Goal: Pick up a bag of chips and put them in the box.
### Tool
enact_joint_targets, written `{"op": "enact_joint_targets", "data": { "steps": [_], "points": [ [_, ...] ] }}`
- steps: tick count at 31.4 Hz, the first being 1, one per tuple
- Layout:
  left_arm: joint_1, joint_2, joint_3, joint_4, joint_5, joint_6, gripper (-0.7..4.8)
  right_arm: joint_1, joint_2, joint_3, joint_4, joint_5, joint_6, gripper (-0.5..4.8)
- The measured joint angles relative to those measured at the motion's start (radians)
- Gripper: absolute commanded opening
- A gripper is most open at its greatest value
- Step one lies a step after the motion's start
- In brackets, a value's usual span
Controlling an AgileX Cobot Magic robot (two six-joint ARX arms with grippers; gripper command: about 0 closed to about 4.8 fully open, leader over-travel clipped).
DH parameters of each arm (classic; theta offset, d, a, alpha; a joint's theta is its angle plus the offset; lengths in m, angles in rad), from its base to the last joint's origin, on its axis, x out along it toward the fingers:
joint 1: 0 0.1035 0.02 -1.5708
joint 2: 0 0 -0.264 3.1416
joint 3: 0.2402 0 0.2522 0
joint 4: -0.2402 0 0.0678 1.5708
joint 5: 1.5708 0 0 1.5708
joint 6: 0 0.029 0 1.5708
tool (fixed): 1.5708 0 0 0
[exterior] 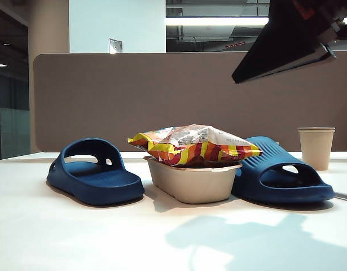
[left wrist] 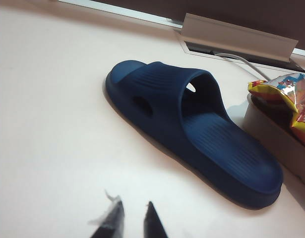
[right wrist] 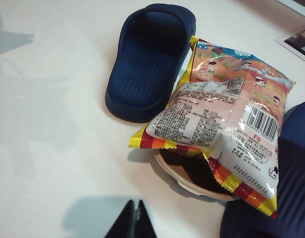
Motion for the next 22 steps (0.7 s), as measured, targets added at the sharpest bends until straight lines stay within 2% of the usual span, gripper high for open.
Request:
{"op": "enact_joint_targets", "data": {
  "steps": [10,22],
  "points": [
    [0.0,0.0,0.0,0.0,0.0,0.0,0.57,-0.024,-0.003,0.0,-0.001,-0.003,-0.002,-0.05],
    [0.0,0.0,0.0,0.0,-0.003,0.0,0.57,-0.303,-0.097,0.0,-0.011,-0.002,-0.005,-0.05]
  ]
}}
